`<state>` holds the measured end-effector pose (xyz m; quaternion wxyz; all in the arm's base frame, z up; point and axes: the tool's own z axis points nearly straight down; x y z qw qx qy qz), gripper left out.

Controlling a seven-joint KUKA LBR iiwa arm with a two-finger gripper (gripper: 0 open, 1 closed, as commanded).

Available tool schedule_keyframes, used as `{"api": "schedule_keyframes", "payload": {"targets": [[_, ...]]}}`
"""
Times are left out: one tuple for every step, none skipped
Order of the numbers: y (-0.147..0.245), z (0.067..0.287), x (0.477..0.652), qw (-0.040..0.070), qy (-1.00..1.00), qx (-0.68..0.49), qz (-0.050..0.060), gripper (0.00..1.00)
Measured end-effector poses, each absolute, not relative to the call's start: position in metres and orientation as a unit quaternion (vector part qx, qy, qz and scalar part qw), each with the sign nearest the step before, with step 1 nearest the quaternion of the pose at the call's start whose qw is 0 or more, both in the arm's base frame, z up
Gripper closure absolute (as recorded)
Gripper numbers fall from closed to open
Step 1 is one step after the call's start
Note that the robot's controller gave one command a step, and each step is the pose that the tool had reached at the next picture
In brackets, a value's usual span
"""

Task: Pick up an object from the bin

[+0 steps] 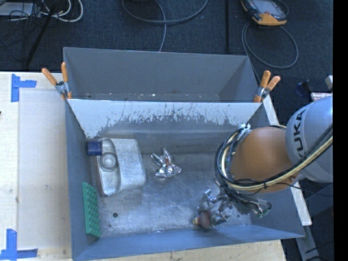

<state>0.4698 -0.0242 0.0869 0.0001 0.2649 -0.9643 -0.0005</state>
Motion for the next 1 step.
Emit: {"api": "schedule_keyframes", "payload": {"targets": [[-0.0717,0.2744,0.5124,-0.002,-0.813,0.583,0.001,1.00]]}}
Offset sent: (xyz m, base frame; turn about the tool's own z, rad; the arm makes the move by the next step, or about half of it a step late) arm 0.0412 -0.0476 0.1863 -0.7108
